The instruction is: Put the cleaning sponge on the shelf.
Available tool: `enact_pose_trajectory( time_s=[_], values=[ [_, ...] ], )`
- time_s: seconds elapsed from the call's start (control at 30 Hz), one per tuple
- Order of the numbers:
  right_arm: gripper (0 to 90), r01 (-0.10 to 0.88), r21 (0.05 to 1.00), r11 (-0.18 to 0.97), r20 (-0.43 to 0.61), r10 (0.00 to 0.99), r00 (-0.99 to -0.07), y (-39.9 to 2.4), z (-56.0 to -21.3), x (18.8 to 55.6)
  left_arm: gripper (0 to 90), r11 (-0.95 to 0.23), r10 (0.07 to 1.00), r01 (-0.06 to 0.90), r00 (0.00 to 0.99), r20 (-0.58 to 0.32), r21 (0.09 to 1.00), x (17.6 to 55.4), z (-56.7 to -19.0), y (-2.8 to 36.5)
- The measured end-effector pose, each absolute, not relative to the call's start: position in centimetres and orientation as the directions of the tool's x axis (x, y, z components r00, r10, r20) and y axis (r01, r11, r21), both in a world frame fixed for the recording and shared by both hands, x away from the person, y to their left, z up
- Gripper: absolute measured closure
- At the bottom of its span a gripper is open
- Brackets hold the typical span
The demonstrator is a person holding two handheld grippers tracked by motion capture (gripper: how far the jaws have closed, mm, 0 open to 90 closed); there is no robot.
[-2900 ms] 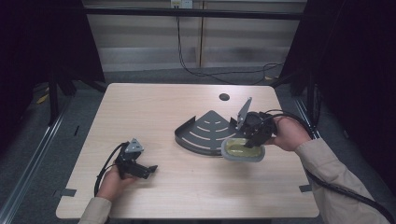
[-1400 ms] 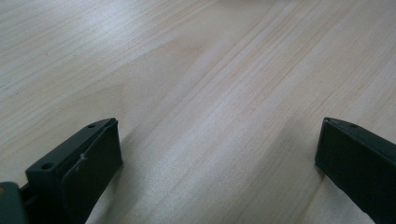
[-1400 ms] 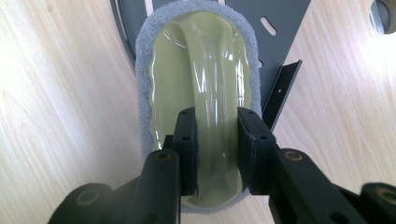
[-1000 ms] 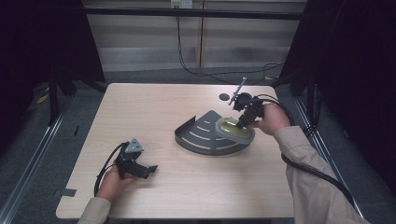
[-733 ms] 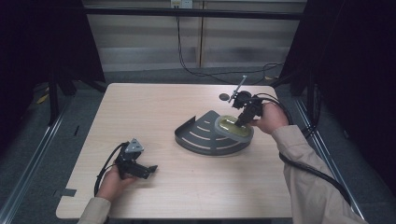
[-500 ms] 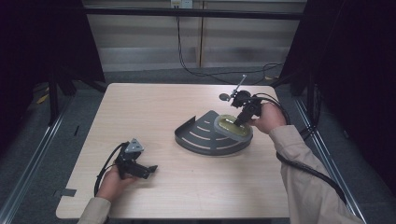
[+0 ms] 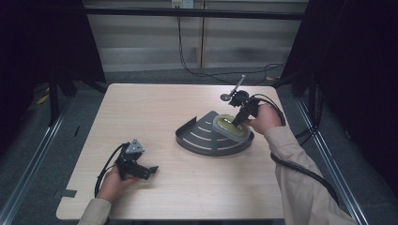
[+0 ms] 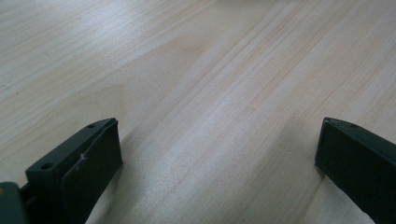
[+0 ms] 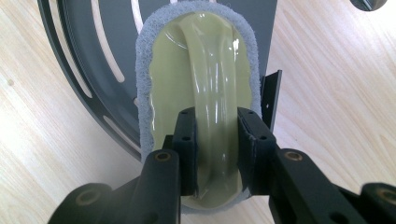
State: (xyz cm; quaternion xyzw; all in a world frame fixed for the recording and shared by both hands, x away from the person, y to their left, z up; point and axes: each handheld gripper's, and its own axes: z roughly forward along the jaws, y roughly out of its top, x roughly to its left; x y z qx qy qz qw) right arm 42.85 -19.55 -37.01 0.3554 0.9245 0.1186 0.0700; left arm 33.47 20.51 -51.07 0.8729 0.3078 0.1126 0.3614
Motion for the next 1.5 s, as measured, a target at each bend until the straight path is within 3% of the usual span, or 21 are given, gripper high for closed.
enact_pose_trajectory(
  time_s=[0.6, 1.5],
  values=[
    [71.2, 0.704, 0.260, 0.661, -0.028, 0.734, -0.678, -19.4, -38.4, 43.5, 0.0, -0.550, 0.619, 0.456, 0.785, -0.025, 0.700, 33.5, -51.1, 20.5],
    [71.1, 0.714, 0.250, 0.654, -0.032, 0.742, -0.669, -19.3, -40.6, 44.2, 0.0, -0.547, 0.621, 0.455, 0.783, -0.024, 0.703, 33.5, -51.1, 20.5]
  ],
)
